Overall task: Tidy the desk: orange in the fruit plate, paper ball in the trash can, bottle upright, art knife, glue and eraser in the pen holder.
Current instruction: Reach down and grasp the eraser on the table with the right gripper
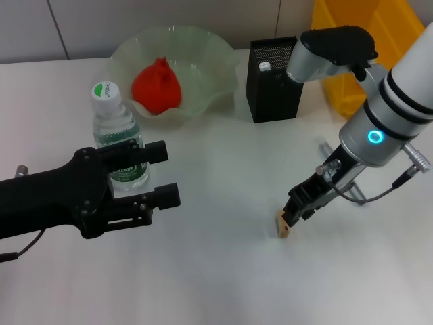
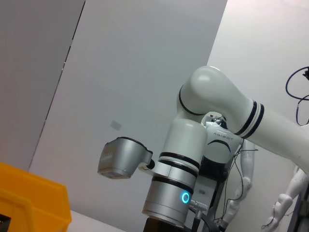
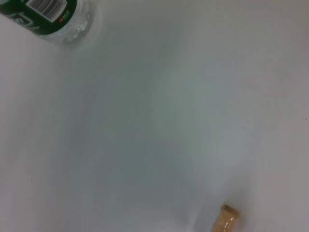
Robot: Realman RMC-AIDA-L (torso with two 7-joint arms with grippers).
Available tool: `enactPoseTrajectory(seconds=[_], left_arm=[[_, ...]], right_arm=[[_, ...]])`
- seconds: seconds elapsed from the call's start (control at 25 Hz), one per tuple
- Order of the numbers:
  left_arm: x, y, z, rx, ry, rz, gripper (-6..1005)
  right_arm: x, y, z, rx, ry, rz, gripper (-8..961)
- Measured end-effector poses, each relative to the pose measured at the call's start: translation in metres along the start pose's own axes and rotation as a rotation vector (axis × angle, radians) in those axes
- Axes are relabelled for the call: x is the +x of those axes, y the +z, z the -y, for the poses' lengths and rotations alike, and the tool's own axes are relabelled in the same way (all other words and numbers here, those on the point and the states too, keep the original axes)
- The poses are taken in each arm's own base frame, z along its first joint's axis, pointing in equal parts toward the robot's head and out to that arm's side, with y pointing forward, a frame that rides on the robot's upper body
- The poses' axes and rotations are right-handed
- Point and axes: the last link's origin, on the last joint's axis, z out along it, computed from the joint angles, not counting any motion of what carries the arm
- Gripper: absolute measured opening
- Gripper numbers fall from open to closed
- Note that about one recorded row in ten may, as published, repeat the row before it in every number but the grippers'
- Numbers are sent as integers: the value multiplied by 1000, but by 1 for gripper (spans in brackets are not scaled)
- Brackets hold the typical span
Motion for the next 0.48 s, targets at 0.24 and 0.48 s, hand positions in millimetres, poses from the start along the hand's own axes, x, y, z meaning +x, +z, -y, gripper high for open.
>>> enactPoseTrajectory(seconds=[0.24,0.48], left_arm=[[0,0,0,1,0,0,778],[0,0,0,1,1,0,778]], right_arm=[[-2,1,1,0,-5,8,278],[-3,3,0,-9,-4,11,274]])
